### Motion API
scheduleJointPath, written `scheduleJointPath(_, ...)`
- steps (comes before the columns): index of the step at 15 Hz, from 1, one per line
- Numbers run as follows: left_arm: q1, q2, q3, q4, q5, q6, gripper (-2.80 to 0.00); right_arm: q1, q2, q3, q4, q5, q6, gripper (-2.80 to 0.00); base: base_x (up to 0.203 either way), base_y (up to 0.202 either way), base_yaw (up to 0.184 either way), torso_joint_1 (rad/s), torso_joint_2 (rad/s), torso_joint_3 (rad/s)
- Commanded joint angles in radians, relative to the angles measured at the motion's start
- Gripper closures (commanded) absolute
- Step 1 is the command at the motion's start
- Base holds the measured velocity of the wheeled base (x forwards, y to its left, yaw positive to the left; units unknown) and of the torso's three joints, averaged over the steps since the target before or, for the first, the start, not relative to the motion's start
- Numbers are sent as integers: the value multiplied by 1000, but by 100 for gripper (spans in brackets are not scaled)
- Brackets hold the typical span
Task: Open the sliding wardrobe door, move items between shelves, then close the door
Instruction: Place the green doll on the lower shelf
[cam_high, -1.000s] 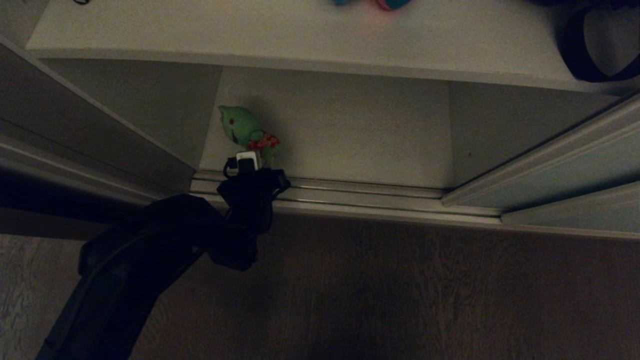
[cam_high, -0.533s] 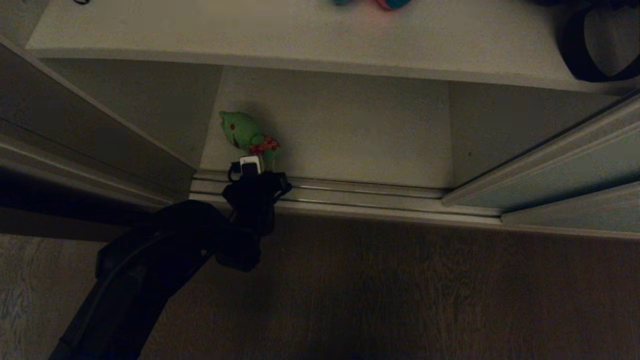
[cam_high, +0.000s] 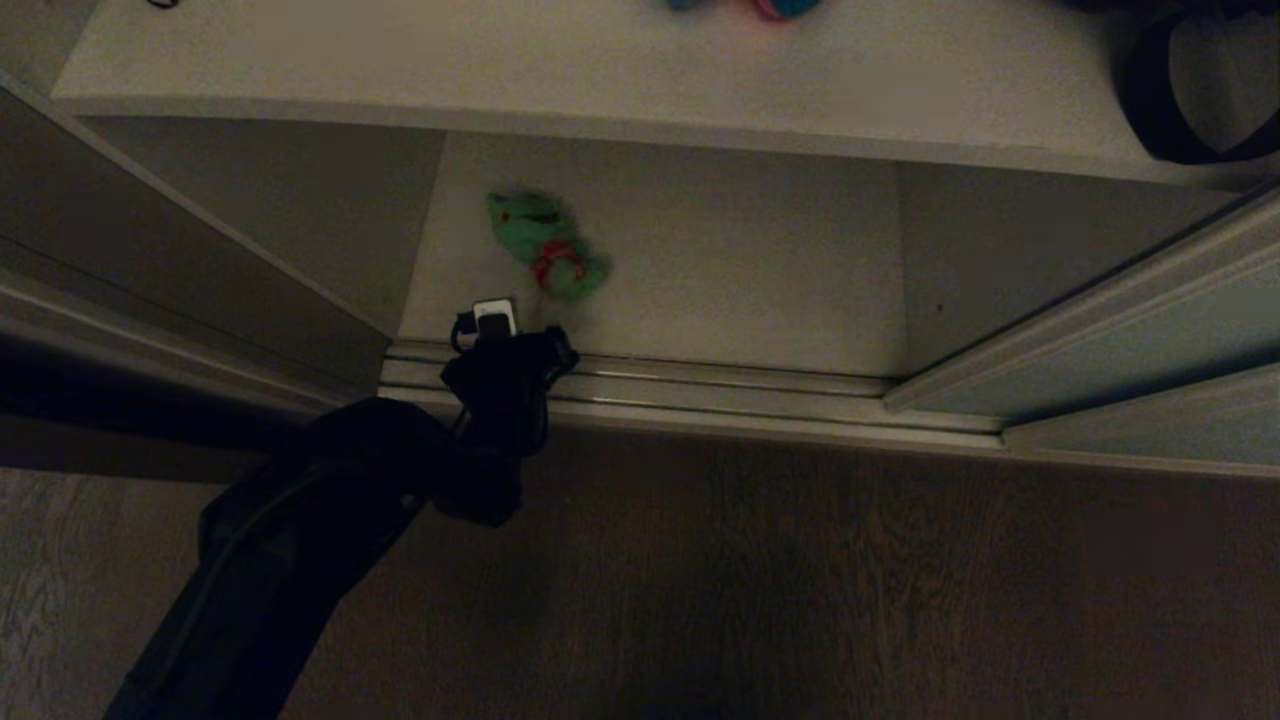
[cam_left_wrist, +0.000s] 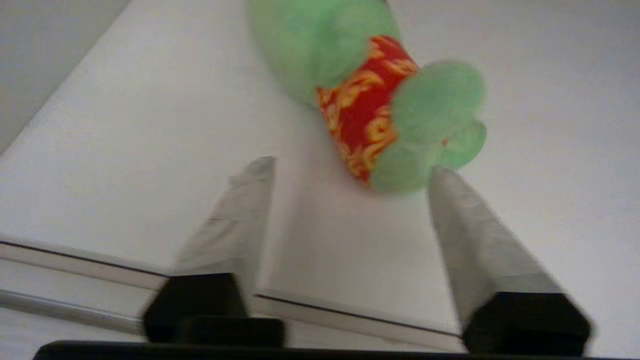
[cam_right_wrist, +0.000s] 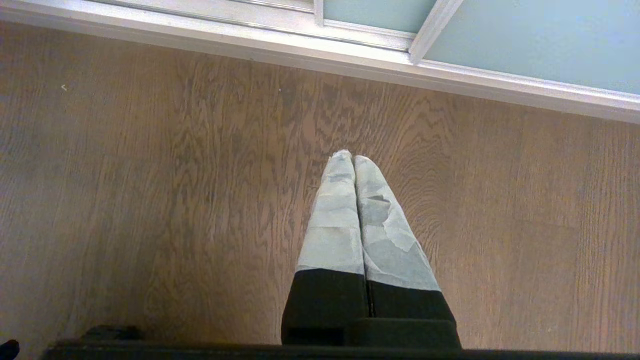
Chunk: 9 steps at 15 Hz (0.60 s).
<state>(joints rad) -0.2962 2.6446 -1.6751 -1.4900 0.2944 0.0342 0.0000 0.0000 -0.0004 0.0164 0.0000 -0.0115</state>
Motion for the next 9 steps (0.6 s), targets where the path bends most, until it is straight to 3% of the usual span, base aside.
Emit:
scheduleJointPath(1, -1, -37, 28, -26, 10, -4, -280, 0, 0, 0, 0, 0, -1, 0, 0, 0, 0, 0, 0, 0)
scheduleJointPath(3, -4, -133, 152, -35, 20, -11, -280, 0, 0, 0, 0, 0, -1, 0, 0, 0, 0, 0, 0, 0)
scheduleJointPath(9, -70, -549, 695, -12, 21, -39, -280, 0, 0, 0, 0, 0, -1, 0, 0, 0, 0, 0, 0, 0)
